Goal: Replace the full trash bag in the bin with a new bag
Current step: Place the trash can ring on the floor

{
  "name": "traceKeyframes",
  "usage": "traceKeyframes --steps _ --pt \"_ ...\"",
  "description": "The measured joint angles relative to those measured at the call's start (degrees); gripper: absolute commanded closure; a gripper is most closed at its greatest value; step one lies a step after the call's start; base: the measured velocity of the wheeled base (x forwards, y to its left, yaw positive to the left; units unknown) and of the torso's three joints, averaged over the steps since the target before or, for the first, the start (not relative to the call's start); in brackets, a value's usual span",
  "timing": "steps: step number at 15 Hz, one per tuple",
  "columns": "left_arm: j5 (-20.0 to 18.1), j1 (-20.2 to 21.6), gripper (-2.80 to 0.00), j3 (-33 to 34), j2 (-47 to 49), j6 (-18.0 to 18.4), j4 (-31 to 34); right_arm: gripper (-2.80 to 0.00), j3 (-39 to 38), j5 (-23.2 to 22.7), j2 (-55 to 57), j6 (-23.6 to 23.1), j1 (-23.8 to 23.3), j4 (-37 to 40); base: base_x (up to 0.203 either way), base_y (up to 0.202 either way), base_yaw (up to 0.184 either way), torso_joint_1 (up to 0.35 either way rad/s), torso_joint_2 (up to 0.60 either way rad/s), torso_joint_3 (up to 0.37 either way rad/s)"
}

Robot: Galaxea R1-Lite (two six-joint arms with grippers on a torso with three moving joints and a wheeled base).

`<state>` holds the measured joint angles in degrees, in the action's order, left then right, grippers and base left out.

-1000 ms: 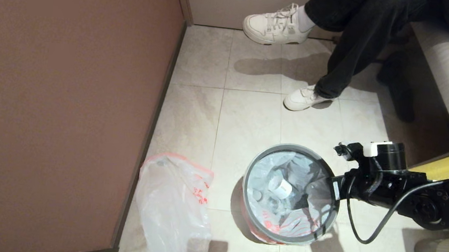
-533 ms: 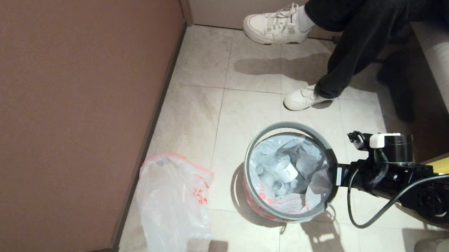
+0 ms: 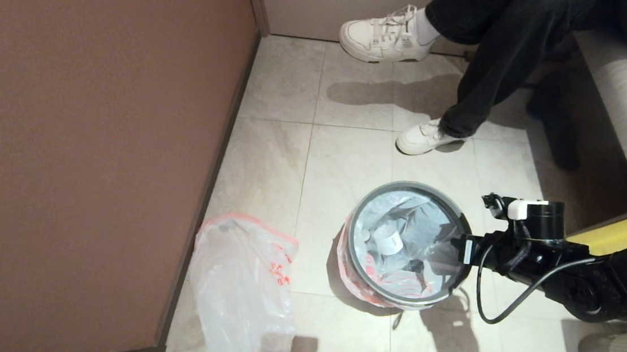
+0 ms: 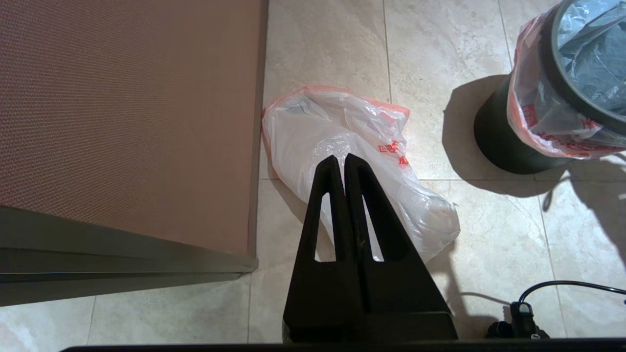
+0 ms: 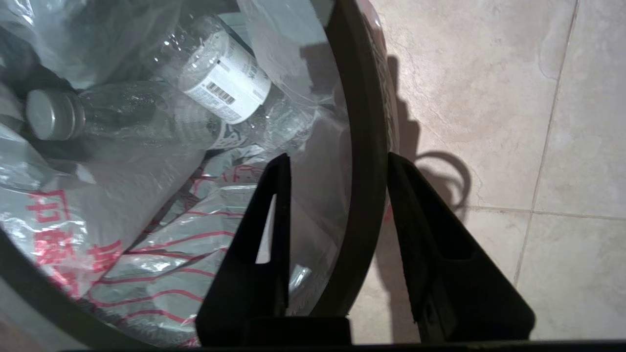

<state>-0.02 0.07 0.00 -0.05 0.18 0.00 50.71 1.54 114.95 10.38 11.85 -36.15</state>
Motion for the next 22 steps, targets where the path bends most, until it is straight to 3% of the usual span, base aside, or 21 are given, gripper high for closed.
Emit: traceKeyframes --steps 8,9,22 --pt "-0.02 0.00 0.00 0.00 0.00 0.00 0.00 -2.80 -0.40 1.27 0.06 -2.03 -0.71 -0.03 0.000 0.000 0.000 0.000 0.00 0.000" --pt "-0.07 0.00 0.00 0.00 0.00 0.00 0.00 0.00 -0.44 1.52 0.20 -2.47 -0.72 -0.01 0.000 0.000 0.000 0.000 0.00 0.000" --pt "-0.02 0.00 0.00 0.00 0.00 0.00 0.00 0.00 -2.52 1.95 -2.18 -4.06 -0.52 -0.55 0.000 0.000 0.000 0.000 0.00 0.000"
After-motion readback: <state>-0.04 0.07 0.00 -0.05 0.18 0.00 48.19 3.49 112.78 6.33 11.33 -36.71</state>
